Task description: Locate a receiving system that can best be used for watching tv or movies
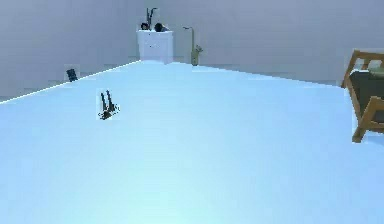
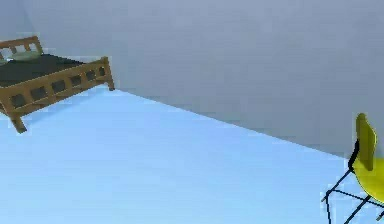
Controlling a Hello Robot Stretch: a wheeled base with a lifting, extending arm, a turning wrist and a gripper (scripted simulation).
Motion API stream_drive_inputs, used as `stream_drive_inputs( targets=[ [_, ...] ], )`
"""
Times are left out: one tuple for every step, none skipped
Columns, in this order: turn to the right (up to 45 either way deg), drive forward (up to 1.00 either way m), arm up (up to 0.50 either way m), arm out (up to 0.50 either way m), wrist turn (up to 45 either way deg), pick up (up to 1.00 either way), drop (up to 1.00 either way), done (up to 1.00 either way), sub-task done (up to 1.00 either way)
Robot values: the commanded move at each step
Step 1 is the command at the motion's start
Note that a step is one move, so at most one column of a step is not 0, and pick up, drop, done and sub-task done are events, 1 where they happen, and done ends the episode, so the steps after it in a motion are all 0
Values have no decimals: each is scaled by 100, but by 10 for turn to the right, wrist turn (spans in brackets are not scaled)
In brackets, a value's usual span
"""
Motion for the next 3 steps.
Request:
stream_drive_inputs(
  targets=[
    [-450, 0, 0, 0, 0, 0, 0, 0, 0],
    [-360, 0, 0, 0, 0, 0, 0, 0, 0],
    [0, 100, 0, 0, 0, 0, 0, 0, 0]
  ],
)
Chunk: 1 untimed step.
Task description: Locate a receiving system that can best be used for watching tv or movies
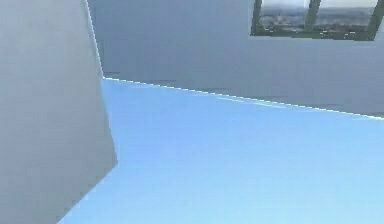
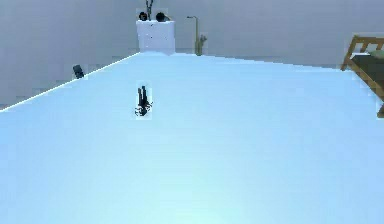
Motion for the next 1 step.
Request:
stream_drive_inputs(
  targets=[
    [0, 100, 0, 0, 0, 0, 0, 0, 0]
  ],
)
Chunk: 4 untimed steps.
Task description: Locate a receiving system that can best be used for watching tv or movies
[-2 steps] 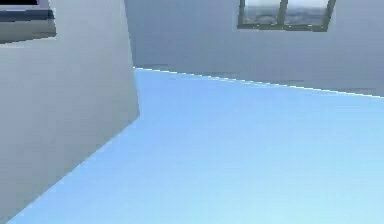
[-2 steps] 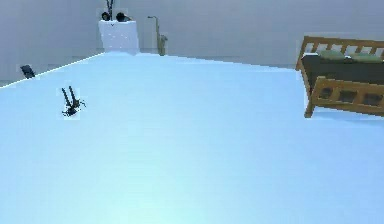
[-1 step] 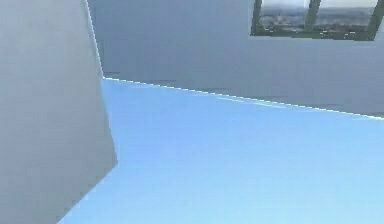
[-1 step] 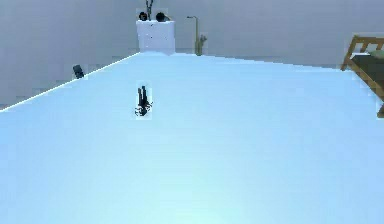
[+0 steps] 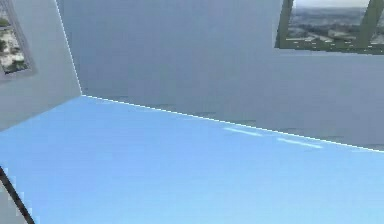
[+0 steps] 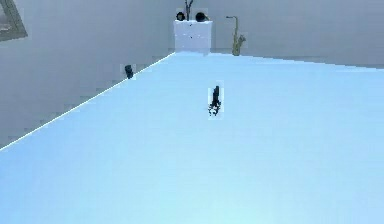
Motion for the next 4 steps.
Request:
stream_drive_inputs(
  targets=[
    [-30, 0, 0, 0, 0, 0, 0, 0, 0],
    [0, 70, 0, 0, 0, 0, 0, 0, 0],
    [-210, 0, 0, 0, 0, 0, 0, 0, 0],
    [0, 50, 0, 0, 0, 0, 0, 0, 0]
  ],
)
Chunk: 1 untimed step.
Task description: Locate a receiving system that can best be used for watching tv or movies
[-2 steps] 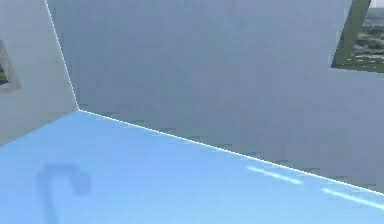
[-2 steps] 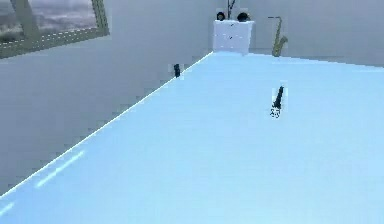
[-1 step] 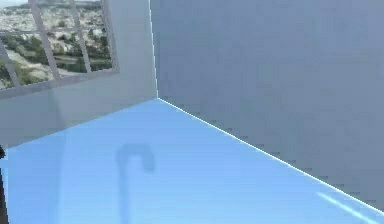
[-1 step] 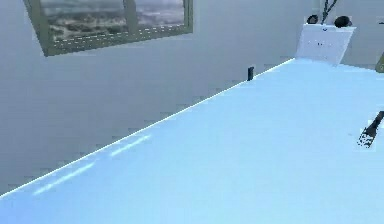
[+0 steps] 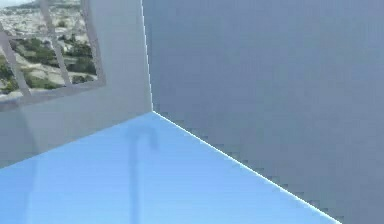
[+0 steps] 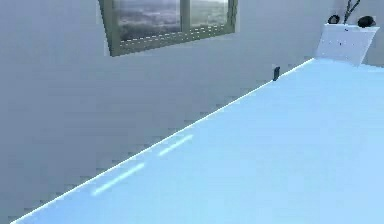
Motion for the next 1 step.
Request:
stream_drive_inputs(
  targets=[
    [-420, 0, 0, 0, 0, 0, 0, 0, 0]
  ],
)
